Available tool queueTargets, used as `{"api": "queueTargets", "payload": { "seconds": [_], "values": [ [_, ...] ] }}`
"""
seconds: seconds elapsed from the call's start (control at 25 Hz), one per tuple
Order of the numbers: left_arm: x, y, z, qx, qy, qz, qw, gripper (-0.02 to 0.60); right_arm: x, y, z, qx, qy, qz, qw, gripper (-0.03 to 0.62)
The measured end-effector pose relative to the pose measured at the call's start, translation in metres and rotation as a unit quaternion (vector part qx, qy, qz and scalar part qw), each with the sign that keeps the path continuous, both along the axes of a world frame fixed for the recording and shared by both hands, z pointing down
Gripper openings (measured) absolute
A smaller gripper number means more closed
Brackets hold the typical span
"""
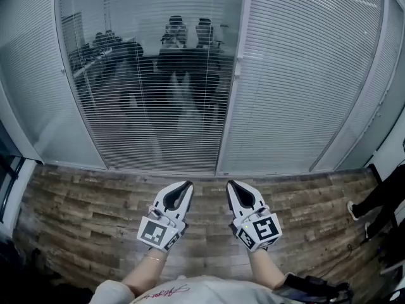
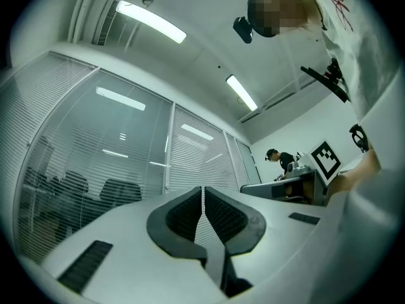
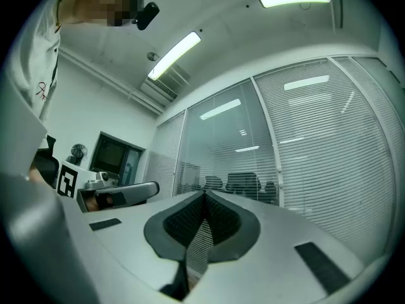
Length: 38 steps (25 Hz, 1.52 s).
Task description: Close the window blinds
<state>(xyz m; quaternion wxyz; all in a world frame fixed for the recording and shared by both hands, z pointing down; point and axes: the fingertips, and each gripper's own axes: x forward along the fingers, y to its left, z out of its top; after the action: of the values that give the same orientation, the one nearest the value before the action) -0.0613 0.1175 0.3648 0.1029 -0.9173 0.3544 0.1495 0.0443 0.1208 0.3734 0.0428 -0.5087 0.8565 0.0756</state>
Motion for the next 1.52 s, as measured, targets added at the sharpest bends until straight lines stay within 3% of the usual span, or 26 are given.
{"api": "queueTargets", "payload": {
  "seconds": [0.28, 0.8, 1.16, 1.52],
  "values": [
    [0.009, -0.013, -0.013, 0.008, -0.002, -0.009, 0.9999, 0.028, 0.006, -0.016, -0.02, 0.023, 0.002, 0.009, 1.0, 0.008],
    [0.031, -0.025, -0.006, -0.004, 0.0, -0.026, 0.9996, 0.028, 0.029, -0.027, -0.011, 0.021, 0.023, 0.0, 1.0, 0.008],
    [0.046, -0.038, -0.004, -0.003, 0.005, -0.032, 0.9995, 0.028, 0.049, -0.04, 0.001, 0.005, 0.002, -0.003, 1.0, 0.008],
    [0.05, -0.091, -0.003, 0.0, 0.01, -0.031, 0.9995, 0.028, 0.057, -0.087, 0.007, 0.006, 0.01, 0.015, 1.0, 0.008]
  ]
}}
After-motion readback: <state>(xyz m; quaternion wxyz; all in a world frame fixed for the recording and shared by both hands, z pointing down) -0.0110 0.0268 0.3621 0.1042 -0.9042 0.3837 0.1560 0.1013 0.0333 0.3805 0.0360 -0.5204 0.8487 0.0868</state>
